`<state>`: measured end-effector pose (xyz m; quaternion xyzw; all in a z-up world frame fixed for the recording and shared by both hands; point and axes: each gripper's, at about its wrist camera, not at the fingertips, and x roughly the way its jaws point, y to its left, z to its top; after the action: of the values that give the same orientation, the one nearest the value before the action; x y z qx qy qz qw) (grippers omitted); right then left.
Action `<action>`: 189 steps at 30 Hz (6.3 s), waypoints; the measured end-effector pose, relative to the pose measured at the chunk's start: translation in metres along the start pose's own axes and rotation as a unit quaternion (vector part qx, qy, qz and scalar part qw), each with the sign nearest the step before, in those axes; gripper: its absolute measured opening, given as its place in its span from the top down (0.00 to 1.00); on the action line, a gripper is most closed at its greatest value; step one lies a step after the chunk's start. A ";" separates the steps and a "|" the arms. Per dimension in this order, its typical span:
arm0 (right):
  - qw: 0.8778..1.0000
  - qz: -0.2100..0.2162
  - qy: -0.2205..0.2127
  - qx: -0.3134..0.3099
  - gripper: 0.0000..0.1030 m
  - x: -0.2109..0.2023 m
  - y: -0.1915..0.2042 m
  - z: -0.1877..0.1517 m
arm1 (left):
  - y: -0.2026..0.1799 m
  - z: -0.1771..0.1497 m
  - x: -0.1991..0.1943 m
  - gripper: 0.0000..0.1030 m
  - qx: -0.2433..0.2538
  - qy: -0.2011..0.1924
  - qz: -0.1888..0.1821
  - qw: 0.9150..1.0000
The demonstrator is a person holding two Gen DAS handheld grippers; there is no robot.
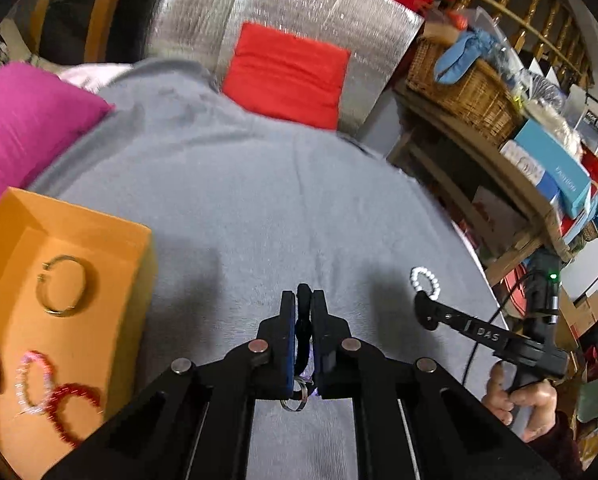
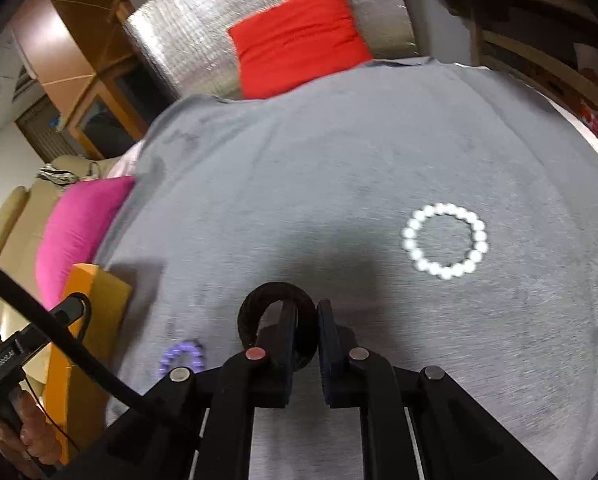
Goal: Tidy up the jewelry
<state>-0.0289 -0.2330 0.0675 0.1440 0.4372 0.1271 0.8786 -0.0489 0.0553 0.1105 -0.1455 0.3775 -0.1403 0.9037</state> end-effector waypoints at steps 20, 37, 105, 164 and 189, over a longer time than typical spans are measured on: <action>0.972 0.197 -0.027 -0.129 0.89 -0.051 0.207 -0.097 | 0.130 -0.068 -0.206 0.93 -0.069 -0.110 0.218 0.967; 0.950 0.166 0.078 -0.251 0.89 0.027 0.337 -0.153 | 0.183 -0.108 -0.169 0.93 -0.082 -0.047 0.213 0.972; 0.998 0.054 -0.010 -0.023 0.78 -0.052 0.037 -0.056 | -0.009 -0.034 -0.076 0.39 0.063 -0.028 0.170 0.983; 0.990 -0.123 -0.022 0.059 0.78 -0.011 -0.079 0.011 | -0.027 -0.062 0.052 0.39 0.093 0.063 0.154 0.982; 0.991 -0.135 -0.014 0.004 0.90 0.041 -0.052 0.033 | -0.028 -0.058 0.088 0.68 0.102 0.108 0.073 0.986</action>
<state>0.0270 -0.2715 0.0374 0.0889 0.4406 0.0035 0.8933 -0.0355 -0.0117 0.0255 -0.0083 0.4660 -0.1265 0.8757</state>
